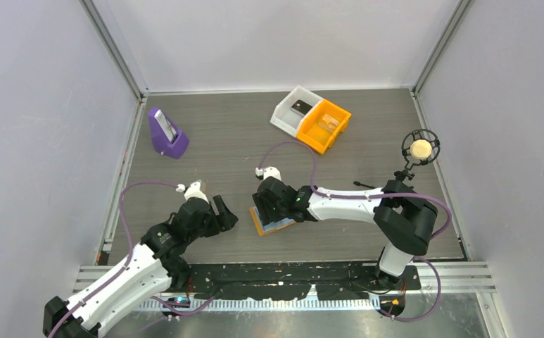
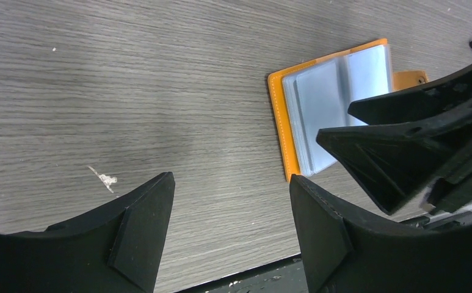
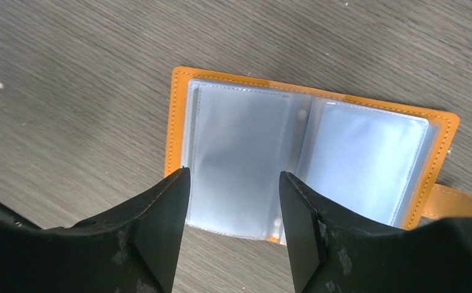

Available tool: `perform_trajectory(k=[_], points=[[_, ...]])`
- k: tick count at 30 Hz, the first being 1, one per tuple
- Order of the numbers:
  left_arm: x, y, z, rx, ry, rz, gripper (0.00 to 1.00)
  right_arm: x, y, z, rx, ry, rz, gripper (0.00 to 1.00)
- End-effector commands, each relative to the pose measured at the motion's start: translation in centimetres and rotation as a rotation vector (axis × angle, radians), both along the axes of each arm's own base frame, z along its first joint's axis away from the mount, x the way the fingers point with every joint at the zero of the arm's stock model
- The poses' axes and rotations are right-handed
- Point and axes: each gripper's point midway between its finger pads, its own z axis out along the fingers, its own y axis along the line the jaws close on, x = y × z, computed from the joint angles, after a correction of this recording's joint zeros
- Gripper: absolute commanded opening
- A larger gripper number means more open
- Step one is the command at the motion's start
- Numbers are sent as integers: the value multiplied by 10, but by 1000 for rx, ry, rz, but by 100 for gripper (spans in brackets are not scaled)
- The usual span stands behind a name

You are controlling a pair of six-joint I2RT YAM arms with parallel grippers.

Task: Take the credit cards out of the card holder
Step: Remove the credit card from the card holder.

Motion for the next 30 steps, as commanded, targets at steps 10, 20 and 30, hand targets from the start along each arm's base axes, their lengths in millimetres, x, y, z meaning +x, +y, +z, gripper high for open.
perform_trajectory(k=[10,20,30], points=[[0,-2,8,-13,-24,-20,72,6,-3,-15,-78,-38,-32,62],[4,-8,9,-14,-18,-31,74,2,6,-1,-33,-40,-18,67],[2,-5,9,-23,-28,-18,75,3,6,-10,-91,-55,-22,72]])
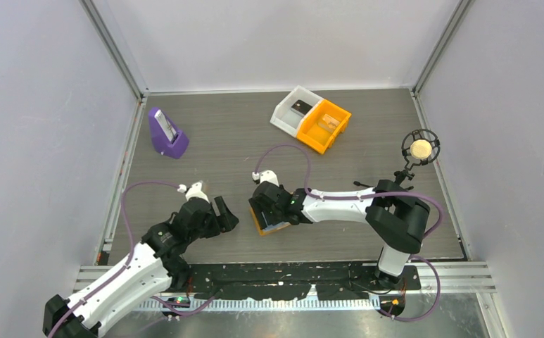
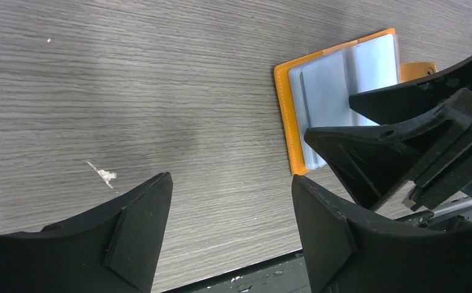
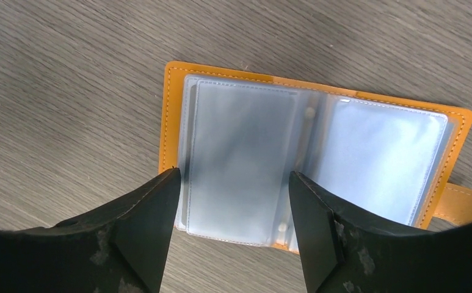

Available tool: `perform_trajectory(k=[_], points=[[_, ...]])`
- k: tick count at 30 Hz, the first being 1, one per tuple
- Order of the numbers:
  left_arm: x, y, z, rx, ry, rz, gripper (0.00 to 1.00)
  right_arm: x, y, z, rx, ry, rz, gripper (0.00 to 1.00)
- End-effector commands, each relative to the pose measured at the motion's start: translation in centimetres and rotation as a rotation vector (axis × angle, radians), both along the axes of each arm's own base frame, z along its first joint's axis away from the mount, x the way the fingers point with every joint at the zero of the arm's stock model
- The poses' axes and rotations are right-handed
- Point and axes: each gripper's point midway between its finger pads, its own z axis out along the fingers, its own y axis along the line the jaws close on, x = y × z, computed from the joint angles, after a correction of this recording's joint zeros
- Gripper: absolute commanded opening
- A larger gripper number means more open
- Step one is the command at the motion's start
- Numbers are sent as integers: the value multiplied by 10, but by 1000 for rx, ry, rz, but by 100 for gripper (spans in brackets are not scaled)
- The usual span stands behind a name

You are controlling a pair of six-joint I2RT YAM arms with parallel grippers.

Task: Take the credit cards out of the card holder
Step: Remove the credit card from the card holder.

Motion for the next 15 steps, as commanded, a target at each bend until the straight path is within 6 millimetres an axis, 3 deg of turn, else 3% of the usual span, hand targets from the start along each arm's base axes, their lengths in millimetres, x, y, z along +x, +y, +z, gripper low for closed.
perform_trajectory(k=[1,8,15], points=[[5,-3,13,-27,-49,-2,75,7,6,3,-22,-40,-21,71],[3,-1,13,-24,-52,-3,75,3,12,10,12,-41,-26,58],[2,0,9,-27,-47,-3,75,-14,31,19,142,41,-6,60]])
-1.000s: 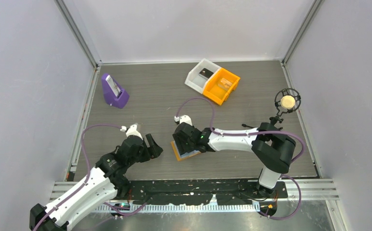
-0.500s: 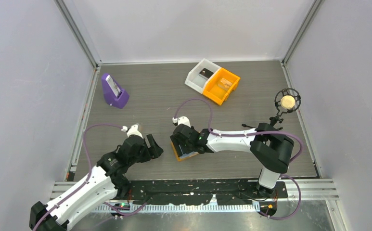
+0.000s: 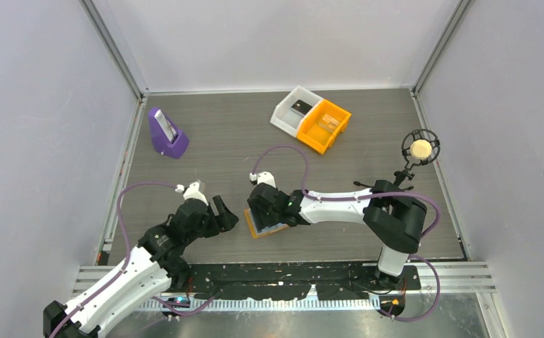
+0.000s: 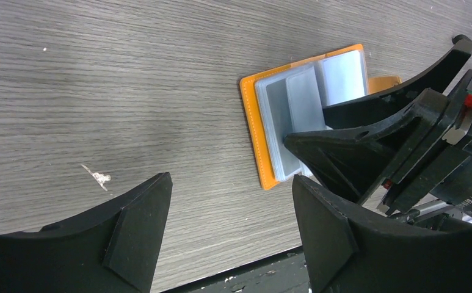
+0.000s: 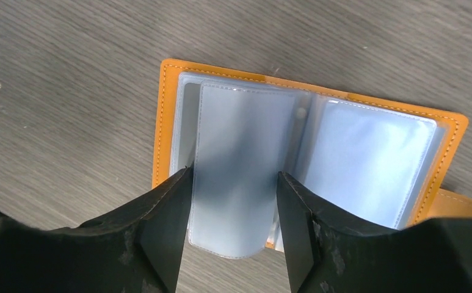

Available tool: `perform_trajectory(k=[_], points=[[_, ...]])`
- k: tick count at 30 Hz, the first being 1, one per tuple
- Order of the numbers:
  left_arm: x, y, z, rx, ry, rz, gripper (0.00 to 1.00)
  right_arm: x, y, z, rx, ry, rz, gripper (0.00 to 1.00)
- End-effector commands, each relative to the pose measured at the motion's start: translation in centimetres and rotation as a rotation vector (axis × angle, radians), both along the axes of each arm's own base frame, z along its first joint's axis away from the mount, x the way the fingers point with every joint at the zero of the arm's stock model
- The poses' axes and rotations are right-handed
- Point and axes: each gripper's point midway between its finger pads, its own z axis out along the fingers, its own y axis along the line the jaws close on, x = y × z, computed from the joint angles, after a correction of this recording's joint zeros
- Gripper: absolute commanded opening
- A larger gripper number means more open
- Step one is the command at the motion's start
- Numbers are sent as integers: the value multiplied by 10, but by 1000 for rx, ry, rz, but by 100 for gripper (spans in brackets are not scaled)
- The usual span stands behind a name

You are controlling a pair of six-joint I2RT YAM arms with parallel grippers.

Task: Take the credit cards out of the card holder
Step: Remove the credit card from the card holder.

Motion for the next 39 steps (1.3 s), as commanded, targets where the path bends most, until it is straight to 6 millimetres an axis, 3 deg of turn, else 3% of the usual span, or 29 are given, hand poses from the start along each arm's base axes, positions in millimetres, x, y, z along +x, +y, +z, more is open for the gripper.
perform_trajectory(k=[1,10,24,30,39], points=[[1,0,0,-1,-14,-4,75,-10,18,18,123,35,1,59],[2,-2,0,-1,-9,-10,75,-16,28,38,255,71,0,40],[6,-7,1,4,-4,-19,73,-7,17,40,249,42,-34,47],[7,-8,2,14,3,-24,73,0,-1,43,199,-2,-72,48],[7,-9,-2,10,7,-24,73,14,-48,52,113,-81,-143,49]])
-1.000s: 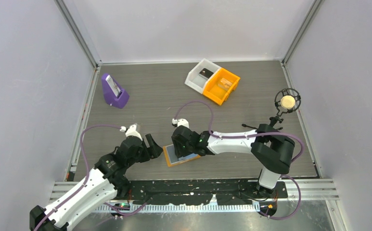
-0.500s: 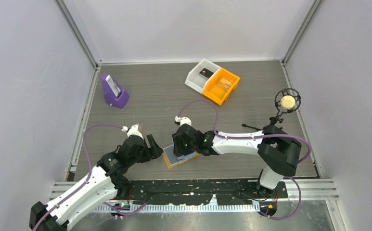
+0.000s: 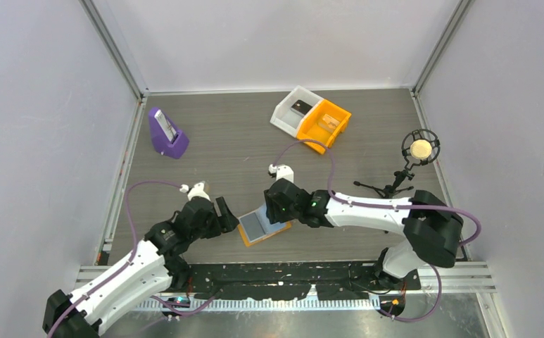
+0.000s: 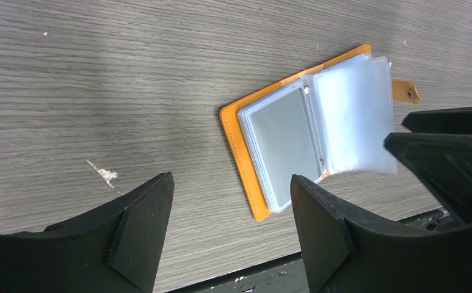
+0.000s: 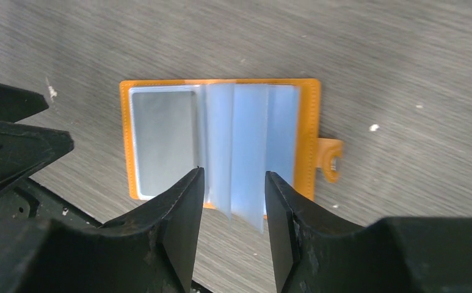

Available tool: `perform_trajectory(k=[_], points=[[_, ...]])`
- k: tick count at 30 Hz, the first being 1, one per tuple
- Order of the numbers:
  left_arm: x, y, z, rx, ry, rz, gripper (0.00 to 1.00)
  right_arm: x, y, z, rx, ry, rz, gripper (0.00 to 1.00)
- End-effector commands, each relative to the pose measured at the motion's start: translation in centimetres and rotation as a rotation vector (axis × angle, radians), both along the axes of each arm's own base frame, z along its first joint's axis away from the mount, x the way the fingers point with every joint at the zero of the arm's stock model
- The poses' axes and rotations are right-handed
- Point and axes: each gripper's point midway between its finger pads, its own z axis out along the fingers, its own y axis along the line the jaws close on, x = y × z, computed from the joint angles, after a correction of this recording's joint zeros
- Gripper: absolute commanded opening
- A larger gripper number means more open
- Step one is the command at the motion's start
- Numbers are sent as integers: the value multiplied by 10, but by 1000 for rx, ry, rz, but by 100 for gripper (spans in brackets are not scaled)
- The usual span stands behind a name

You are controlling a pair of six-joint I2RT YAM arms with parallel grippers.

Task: Take the credit cards out of the card holder
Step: Remove the credit card from the card holder.

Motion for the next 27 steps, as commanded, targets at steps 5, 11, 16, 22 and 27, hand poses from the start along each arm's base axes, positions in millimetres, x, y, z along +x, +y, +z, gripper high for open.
perform_trajectory(k=[5,11,16,22,27], points=[[11,-6,20,-13,-70,-17,72,22,-34,42,-39,-97,-64,49],[14,11,36,50,-131,1,72,12,-14,68,67,-86,-13,51],[15,27,53,75,-205,36,73,1,7,54,71,-41,28,56],[12,49,61,82,-286,105,75,-20,45,44,45,-29,88,66],[10,58,61,73,-322,136,76,-28,62,20,0,-3,119,72]])
